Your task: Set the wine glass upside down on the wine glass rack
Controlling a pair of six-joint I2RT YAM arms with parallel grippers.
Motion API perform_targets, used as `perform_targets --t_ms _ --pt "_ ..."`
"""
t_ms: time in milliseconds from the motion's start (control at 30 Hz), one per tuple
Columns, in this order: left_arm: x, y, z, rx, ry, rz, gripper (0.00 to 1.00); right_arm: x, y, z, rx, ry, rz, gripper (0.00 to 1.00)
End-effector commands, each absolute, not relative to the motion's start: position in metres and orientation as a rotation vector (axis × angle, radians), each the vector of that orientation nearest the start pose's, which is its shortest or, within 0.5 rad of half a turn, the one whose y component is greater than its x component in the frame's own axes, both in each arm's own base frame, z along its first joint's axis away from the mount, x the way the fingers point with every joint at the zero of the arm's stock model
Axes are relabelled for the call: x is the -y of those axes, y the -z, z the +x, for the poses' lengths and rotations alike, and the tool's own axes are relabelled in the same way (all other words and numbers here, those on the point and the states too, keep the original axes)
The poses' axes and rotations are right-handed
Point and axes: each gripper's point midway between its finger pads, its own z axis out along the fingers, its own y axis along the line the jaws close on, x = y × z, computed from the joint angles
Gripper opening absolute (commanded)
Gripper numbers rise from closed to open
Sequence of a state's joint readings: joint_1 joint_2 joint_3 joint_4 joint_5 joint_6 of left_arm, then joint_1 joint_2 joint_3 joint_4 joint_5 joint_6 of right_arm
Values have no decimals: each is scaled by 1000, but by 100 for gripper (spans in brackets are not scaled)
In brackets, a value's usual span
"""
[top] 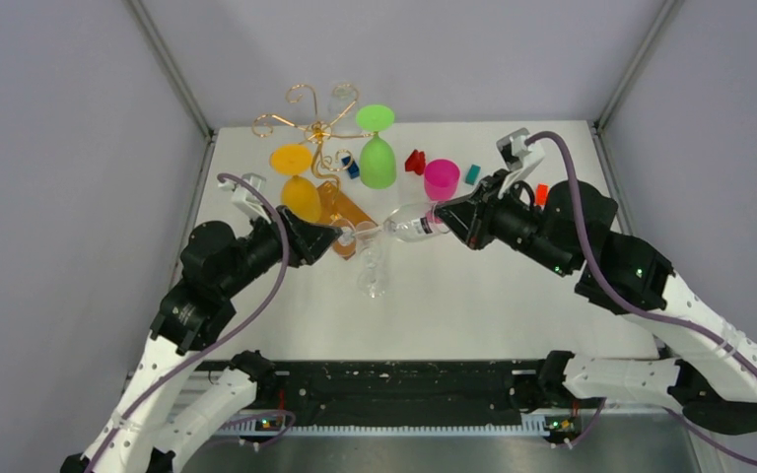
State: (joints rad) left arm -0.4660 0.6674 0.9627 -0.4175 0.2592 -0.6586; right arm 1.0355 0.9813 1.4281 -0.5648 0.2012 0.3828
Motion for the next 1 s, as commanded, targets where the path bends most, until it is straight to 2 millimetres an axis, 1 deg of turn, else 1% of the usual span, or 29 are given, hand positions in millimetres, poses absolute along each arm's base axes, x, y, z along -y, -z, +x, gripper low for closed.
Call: perform_targets --t_ms 0,133,300,467,567,633,900,967 --pt "177 -363 198 -1748 1043 53 59 -239 -493 169 -1501 -983 -301 0" --pt "180 -361 197 -1759 1058 66 58 -237 -496 165 -1479 -1003 -298 0" --pt "183 -359 198 -1770 1066 75 53 -239 -497 162 -1472 -1024 -313 0" --pt "185 -363 197 -1751 1087 79 40 -240 -497 160 -1471 -1035 -325 0" --pt "188 -366 194 -1734 1121 83 36 -243 -496 159 -1466 -1048 -332 0" --pt "192 -367 193 -1726 1155 90 31 -243 -497 157 -1456 -1062 -333 0" --pt "198 -369 189 -1726 1195 113 0 -239 -499 154 -1434 -1082 -322 0" --pt "198 -370 189 -1725 1200 104 0 -239 -499 153 -1432 -1083 -322 0"
